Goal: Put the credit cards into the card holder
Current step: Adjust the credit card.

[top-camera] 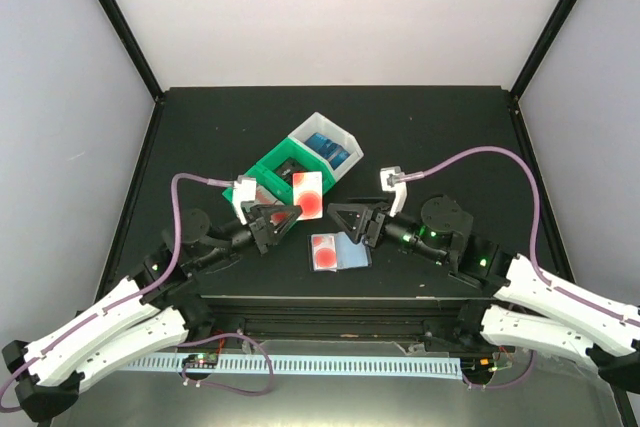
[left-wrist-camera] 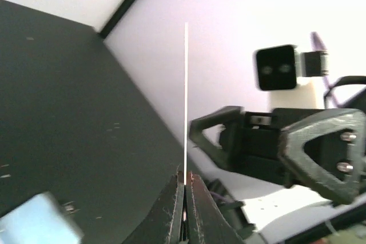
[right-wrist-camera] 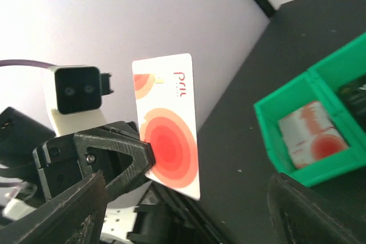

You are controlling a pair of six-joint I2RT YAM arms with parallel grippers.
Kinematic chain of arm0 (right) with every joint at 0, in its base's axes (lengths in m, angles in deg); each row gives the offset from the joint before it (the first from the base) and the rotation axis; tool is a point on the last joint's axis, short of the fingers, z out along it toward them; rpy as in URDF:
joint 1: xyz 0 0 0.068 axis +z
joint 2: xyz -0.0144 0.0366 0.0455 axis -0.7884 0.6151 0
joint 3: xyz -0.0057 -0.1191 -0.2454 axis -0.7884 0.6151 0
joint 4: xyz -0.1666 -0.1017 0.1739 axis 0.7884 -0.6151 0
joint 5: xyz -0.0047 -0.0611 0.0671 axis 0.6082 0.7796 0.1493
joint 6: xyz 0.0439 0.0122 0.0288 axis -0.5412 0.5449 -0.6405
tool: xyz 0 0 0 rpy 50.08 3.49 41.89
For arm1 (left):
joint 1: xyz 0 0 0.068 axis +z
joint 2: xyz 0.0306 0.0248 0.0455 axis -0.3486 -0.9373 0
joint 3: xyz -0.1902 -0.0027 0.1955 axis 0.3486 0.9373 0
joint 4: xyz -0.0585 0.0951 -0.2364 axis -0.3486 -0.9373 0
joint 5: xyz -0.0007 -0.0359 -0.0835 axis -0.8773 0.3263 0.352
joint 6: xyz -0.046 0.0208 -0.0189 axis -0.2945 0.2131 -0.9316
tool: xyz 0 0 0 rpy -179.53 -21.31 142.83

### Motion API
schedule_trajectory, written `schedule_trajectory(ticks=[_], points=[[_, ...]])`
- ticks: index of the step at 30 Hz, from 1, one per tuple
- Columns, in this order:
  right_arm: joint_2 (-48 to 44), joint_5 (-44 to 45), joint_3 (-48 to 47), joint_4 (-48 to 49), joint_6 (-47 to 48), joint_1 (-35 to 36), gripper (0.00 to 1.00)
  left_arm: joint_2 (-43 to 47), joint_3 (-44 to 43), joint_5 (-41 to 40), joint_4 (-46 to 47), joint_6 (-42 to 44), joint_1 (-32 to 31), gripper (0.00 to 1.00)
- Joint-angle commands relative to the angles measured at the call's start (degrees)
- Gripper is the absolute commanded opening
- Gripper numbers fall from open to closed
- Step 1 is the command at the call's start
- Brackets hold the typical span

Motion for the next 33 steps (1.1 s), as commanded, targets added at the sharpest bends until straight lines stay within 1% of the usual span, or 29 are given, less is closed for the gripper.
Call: schedule_trajectory(ticks=[1, 3, 5, 7, 11, 14, 15, 16, 17, 18, 19, 20, 22, 25, 29, 33], points=[[1.3, -7.6, -1.2, 6.9, -1.0, 0.0, 0.75, -0.1, -0.6, 10.0, 12.6, -9.2, 0.2, 0.02], [1.6, -9.2, -0.6, 10.0, -2.0, 0.0, 0.69, -0.1, -0.2, 11.7, 16.1, -13.5, 0.1, 0.02], [2.0, -10.8, -0.3, 12.4, -2.6, 0.0, 0.61, 0.0, -0.2, 13.0, 18.6, -16.4, 0.2, 0.02], [2.4, -12.2, -0.3, 14.0, -3.2, 0.0, 0.49, 0.3, 0.0, 13.8, 20.1, -18.9, 0.1, 0.02], [2.3, -14.9, 1.4, 19.3, -4.9, 0.0, 0.24, 0.1, 0.3, 14.9, 19.6, -21.5, 0.1, 0.02], [2.3, -16.8, 1.8, 20.7, -5.2, 0.0, 0.10, 0.0, 2.1, 15.3, 20.4, -23.2, 0.2, 0.02], [2.2, -17.1, 1.7, 20.6, -5.1, 0.0, 0.05, 0.0, 2.6, 15.2, 20.6, -23.6, 0.1, 0.03], [2.0, -17.4, 1.6, 20.2, -4.9, 0.0, 0.01, -0.1, 2.8, 15.1, 20.4, -23.6, 0.2, 0.07], [1.7, -17.3, 1.6, 19.4, -4.7, 0.0, 0.01, 0.0, 2.8, 14.8, 19.9, -23.1, 0.1, 0.15], [1.2, -17.2, 1.6, 18.4, -4.3, -0.2, 0.01, 0.1, 2.5, 14.5, 18.6, -22.6, 0.3, 0.27], [0.7, -17.1, 1.7, 17.2, -3.9, -0.3, 0.01, 0.2, 2.0, 14.2, 17.2, -21.7, 0.5, 0.33], [0.0, -17.3, 1.9, 16.2, -3.6, -0.6, 0.01, 0.3, 1.4, 14.2, 16.0, -20.4, 0.8, 0.37], [-1.3, -19.1, 2.4, 14.5, -3.5, -1.8, 0.01, 0.4, 0.3, 14.2, 13.9, -18.6, 1.6, 0.38], [-2.6, -23.3, 3.8, 13.2, -4.2, -3.6, 0.01, -0.7, -0.6, 15.6, 13.7, -17.0, 2.9, 0.37], [-3.1, -27.1, 4.9, 12.9, -4.9, -4.5, 0.01, -5.1, -1.6, 20.5, 17.8, -16.8, 3.4, 0.36], [-3.4, -27.3, 5.3, 11.8, -4.7, -5.4, 0.01, -6.8, -2.0, 23.3, 21.0, -16.2, 3.4, 0.41]])
